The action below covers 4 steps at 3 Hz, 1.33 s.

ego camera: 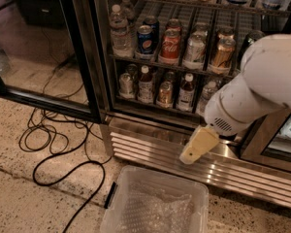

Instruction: Pick pepsi can from middle shelf of fridge

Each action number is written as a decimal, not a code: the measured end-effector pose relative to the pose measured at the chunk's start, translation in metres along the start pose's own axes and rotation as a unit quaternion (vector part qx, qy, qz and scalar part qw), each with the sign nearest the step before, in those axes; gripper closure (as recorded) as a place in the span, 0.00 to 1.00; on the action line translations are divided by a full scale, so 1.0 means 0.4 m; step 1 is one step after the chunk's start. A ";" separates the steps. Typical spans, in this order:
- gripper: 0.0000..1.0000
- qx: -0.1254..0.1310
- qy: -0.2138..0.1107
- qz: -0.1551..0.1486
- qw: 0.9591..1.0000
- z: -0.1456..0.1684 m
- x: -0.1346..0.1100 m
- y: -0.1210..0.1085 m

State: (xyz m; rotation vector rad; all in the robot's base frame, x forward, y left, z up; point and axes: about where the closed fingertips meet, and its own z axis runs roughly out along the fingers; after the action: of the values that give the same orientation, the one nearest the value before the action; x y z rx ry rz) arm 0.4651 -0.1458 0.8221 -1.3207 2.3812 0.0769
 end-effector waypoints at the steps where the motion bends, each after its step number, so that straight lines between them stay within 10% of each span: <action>1: 0.00 0.023 -0.021 0.027 0.999 0.116 -0.062 0.018; 4: 0.00 0.056 -0.073 0.106 0.990 0.183 -0.149 -0.015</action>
Offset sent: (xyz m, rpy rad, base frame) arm 0.0904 0.0867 -0.0669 0.2138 -0.1679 -0.3347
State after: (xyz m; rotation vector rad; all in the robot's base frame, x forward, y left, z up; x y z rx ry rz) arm 0.5217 -0.0833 0.7788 -0.9729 2.3551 0.0974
